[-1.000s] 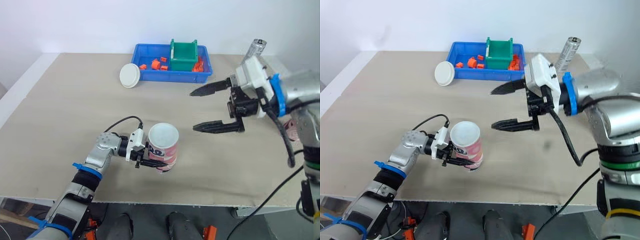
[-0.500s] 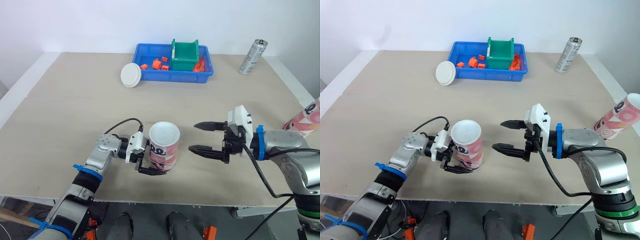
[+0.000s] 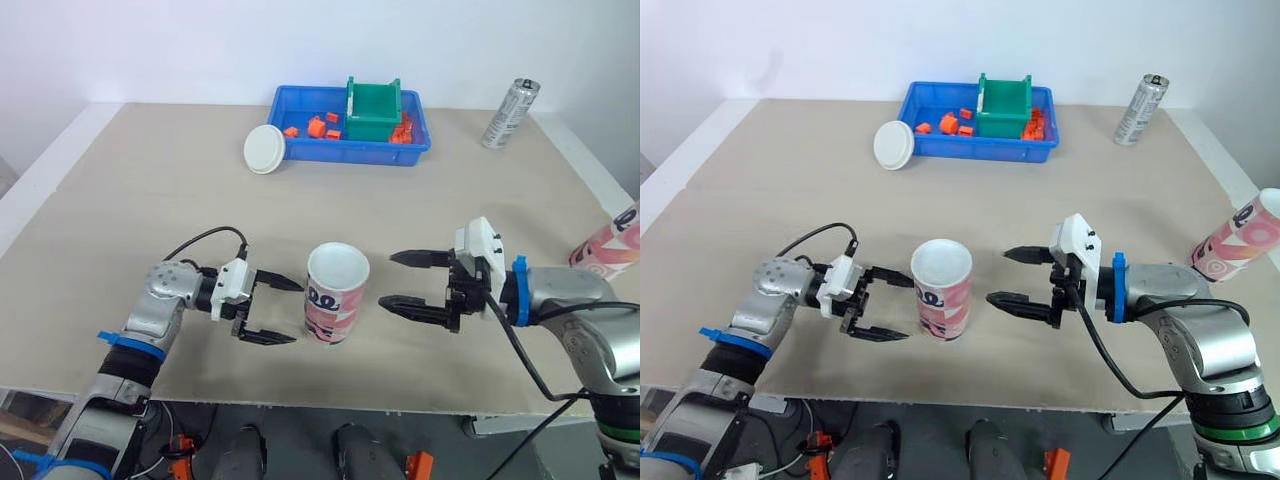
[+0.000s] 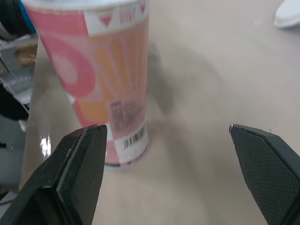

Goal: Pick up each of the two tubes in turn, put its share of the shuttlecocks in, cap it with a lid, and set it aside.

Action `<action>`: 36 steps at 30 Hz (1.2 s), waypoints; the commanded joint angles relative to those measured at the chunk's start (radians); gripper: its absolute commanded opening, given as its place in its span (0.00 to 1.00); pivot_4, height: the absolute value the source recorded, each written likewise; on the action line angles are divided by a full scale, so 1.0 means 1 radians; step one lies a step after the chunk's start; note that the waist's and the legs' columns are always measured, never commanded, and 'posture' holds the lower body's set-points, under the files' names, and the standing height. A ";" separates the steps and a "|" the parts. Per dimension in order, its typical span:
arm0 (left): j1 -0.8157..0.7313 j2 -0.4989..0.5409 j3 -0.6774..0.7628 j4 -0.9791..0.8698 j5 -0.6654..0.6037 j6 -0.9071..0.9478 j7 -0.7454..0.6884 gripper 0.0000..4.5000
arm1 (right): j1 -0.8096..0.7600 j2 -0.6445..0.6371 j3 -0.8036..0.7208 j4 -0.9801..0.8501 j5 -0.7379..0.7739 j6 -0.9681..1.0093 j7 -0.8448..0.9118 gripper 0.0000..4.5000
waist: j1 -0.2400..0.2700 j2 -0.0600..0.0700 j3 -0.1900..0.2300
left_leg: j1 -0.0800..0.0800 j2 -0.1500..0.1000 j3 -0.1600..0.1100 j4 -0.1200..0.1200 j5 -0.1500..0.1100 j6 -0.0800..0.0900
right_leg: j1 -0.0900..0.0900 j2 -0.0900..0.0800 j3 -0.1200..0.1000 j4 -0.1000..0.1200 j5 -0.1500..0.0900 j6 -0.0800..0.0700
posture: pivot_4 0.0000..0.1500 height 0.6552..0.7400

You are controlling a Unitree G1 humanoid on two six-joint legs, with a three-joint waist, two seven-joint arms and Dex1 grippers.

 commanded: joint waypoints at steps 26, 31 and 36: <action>0.109 0.136 0.185 -0.390 -0.238 0.308 0.115 0.99 | -0.023 0.195 0.207 0.061 -0.095 -0.068 -0.021 1.00 | 0.001 -0.001 0.000 | -0.005 0.000 0.000 0.007 0.000 -0.001 | -0.002 0.000 0.000 0.000 0.004 0.002 | 1.00 0.98; 0.102 0.134 0.181 -0.389 -0.232 0.317 0.115 0.99 | -0.039 0.221 0.243 0.072 -0.104 -0.075 -0.009 1.00 | 0.000 -0.001 0.000 | -0.005 0.000 0.000 0.007 0.000 -0.001 | -0.002 0.000 0.000 0.000 0.004 0.002 | 1.00 0.98; 0.104 0.134 0.180 -0.387 -0.229 0.319 0.110 0.99 | -0.073 0.277 0.267 0.104 -0.119 -0.097 -0.025 1.00 | 0.000 -0.001 0.000 | -0.005 0.000 0.000 0.007 0.000 -0.001 | -0.002 0.000 0.000 0.000 0.004 0.002 | 1.00 0.98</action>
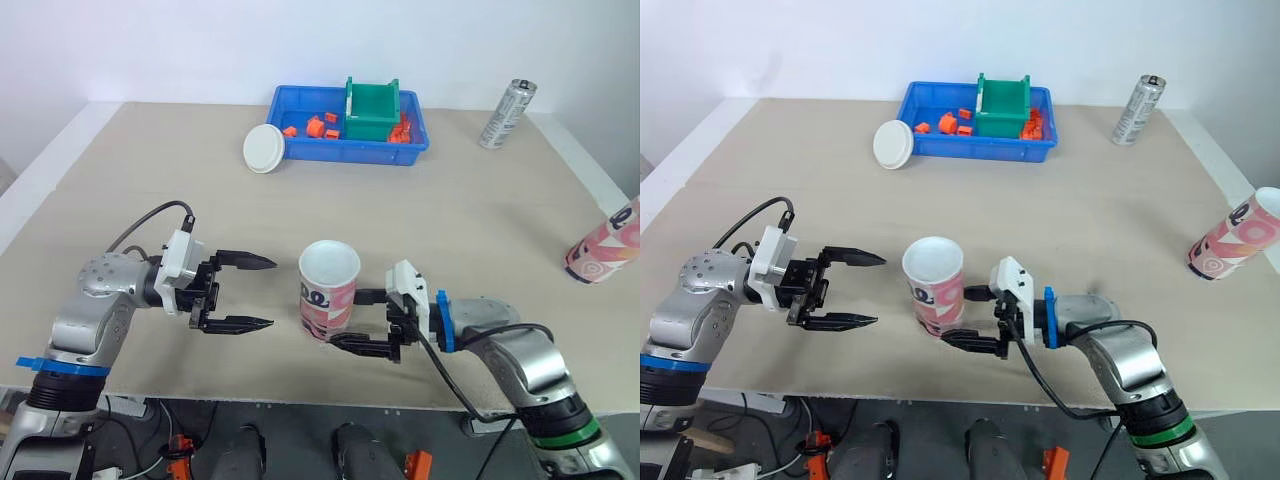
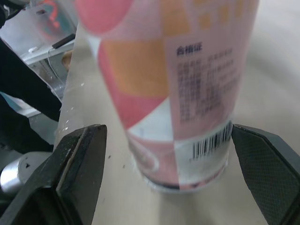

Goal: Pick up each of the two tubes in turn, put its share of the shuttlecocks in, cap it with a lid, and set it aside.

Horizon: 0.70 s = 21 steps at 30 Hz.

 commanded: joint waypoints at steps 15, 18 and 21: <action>0.004 0.014 0.015 -0.030 -0.009 -0.004 -0.008 1.00 | -0.065 0.098 0.021 0.042 -0.018 -0.048 -0.022 0.76 | 0.000 0.000 0.000 | 0.000 0.000 0.000 0.000 0.000 0.000 | 0.000 0.000 0.000 0.000 0.000 0.000 | 1.00 0.98; 0.003 0.011 0.013 -0.026 -0.006 -0.009 -0.011 1.00 | -0.062 0.091 0.011 0.041 -0.016 -0.046 -0.022 0.76 | 0.000 0.000 0.000 | 0.000 0.000 0.000 0.000 0.000 0.000 | 0.000 0.000 0.000 0.000 0.000 0.000 | 1.00 0.98; 0.003 0.008 0.009 -0.023 -0.003 -0.012 -0.014 1.00 | -0.061 0.086 0.000 0.039 -0.012 -0.046 -0.023 0.76 | 0.000 0.000 0.000 | 0.000 0.000 0.000 0.000 0.000 0.000 | 0.000 0.000 0.000 0.000 0.000 0.000 | 1.00 0.98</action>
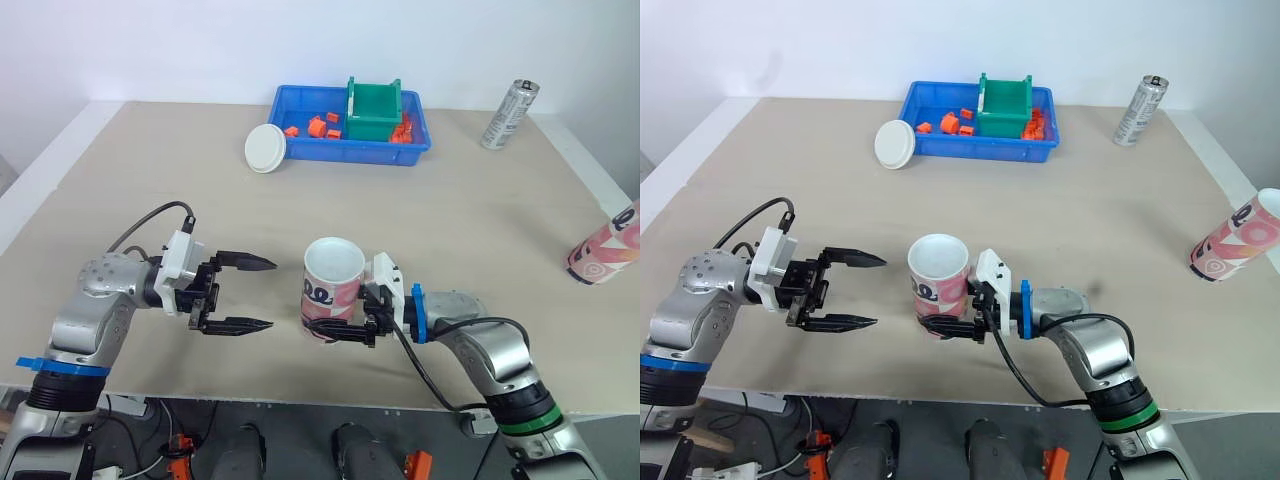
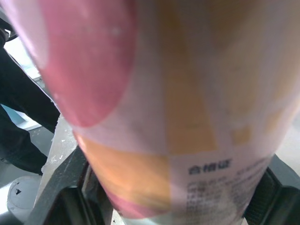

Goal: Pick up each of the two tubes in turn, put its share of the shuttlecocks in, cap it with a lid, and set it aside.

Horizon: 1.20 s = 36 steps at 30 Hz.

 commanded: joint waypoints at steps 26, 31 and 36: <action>-0.354 -0.382 -0.115 0.161 0.018 0.165 0.275 1.00 | 0.034 -0.089 -0.703 0.329 -0.047 -0.240 -0.515 0.76 | 0.023 0.001 0.000 | -0.001 -0.002 0.001 0.001 0.000 0.000 | 0.000 -0.001 0.002 0.000 0.005 -0.003 | 1.00 0.98; -0.367 -0.411 -0.138 0.196 0.050 0.143 0.264 1.00 | 0.010 -0.091 -0.722 0.404 -0.038 -0.275 -0.552 0.76 | 0.021 0.001 -0.001 | -0.001 -0.002 0.002 0.002 0.000 0.000 | 0.000 -0.001 0.003 0.000 0.005 -0.003 | 1.00 0.98; -0.394 -0.450 -0.142 0.230 0.055 0.144 0.278 1.00 | -0.012 -0.117 -0.732 0.518 -0.061 -0.314 -0.583 0.76 | 0.022 0.002 -0.001 | -0.001 -0.003 0.002 0.002 0.000 0.000 | 0.001 -0.001 0.003 0.000 0.005 -0.003 | 1.00 0.98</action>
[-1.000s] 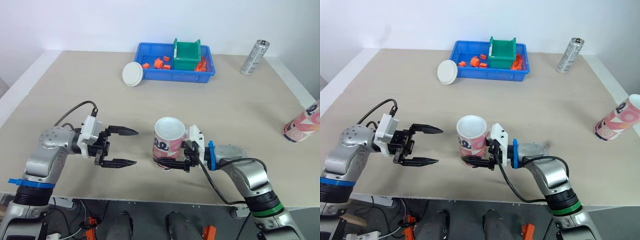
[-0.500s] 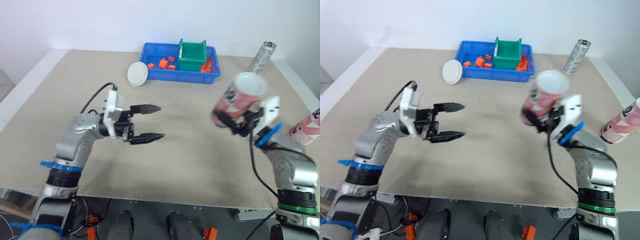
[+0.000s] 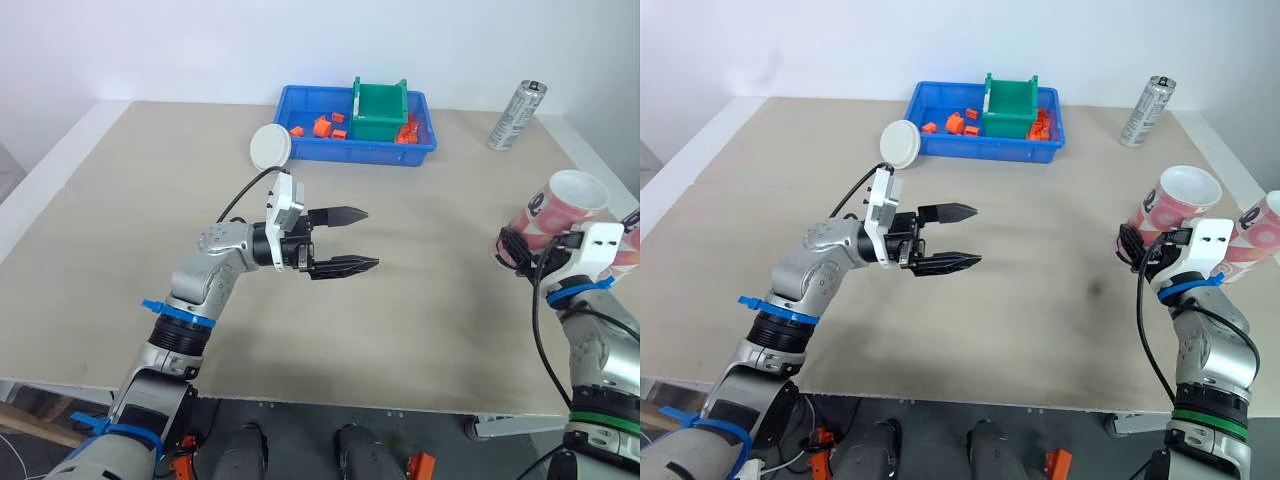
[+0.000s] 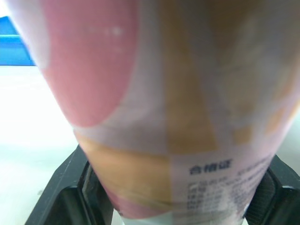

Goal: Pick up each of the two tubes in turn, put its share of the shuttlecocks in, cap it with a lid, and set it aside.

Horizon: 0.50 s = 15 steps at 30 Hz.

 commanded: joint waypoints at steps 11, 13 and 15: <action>-0.041 -0.038 0.021 0.006 -0.001 -0.013 0.009 1.00 | 0.010 -0.072 -0.028 0.112 -0.015 -0.071 -0.012 0.99 | 0.000 0.000 0.000 | 0.000 0.000 0.000 0.000 0.000 0.000 | 0.000 0.000 0.000 0.000 0.000 0.000 | 1.00 0.98; -0.042 -0.038 0.023 0.006 -0.002 -0.012 0.008 1.00 | 0.018 -0.075 -0.027 0.107 -0.011 -0.063 -0.012 0.99 | 0.000 0.000 0.000 | 0.000 0.000 0.000 0.000 0.000 0.000 | 0.000 0.000 0.000 0.000 0.000 0.000 | 1.00 0.98; -0.043 -0.038 0.027 0.007 -0.006 -0.011 0.007 1.00 | 0.033 -0.079 -0.025 0.085 -0.003 -0.053 0.000 0.99 | 0.000 0.000 0.000 | 0.000 0.000 0.000 0.000 0.000 0.000 | 0.000 0.000 0.000 0.000 0.000 0.000 | 1.00 0.98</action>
